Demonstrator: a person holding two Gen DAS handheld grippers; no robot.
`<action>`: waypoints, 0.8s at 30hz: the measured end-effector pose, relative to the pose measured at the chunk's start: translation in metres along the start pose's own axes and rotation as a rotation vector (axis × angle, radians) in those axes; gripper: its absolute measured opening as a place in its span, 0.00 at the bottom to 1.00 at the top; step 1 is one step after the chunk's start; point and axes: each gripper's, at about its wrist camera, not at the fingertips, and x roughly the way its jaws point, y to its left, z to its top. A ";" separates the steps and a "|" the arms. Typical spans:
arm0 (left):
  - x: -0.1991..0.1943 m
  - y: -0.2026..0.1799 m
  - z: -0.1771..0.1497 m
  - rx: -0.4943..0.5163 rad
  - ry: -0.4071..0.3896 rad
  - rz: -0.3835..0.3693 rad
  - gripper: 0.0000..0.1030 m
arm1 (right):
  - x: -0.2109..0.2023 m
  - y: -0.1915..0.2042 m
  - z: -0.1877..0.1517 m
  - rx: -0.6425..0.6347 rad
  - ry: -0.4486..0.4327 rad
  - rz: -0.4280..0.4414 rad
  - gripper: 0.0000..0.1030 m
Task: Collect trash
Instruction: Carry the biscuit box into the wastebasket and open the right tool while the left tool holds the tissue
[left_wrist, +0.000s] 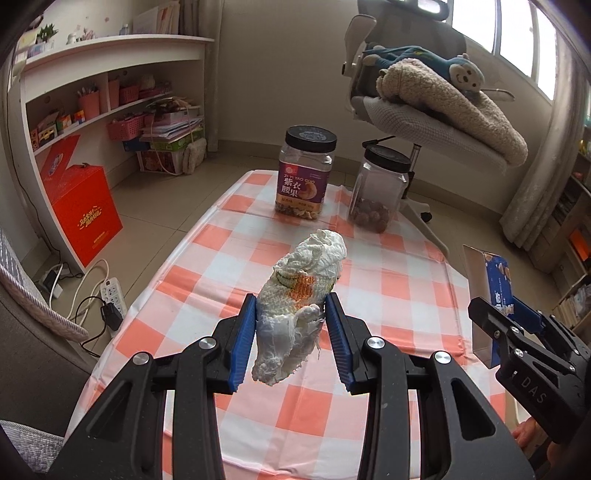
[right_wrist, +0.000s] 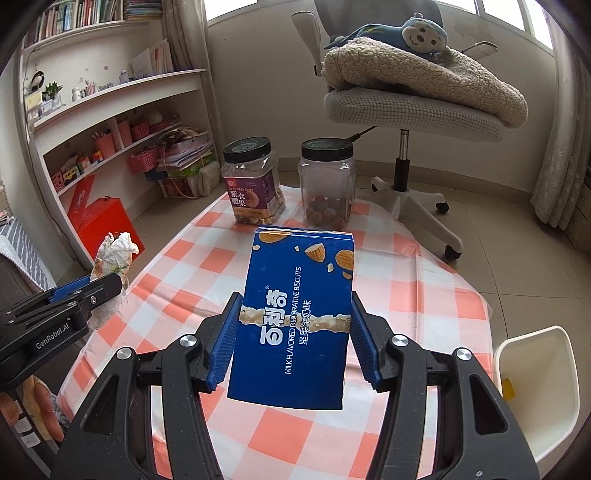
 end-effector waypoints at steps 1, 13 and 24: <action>0.001 -0.004 0.000 0.005 0.000 -0.006 0.38 | -0.001 -0.002 -0.001 0.000 -0.002 -0.006 0.51; 0.008 -0.048 -0.004 0.071 0.001 -0.058 0.38 | -0.019 -0.040 -0.005 0.047 -0.017 -0.063 0.51; 0.014 -0.092 -0.011 0.136 -0.001 -0.106 0.38 | -0.037 -0.082 -0.009 0.098 -0.028 -0.127 0.51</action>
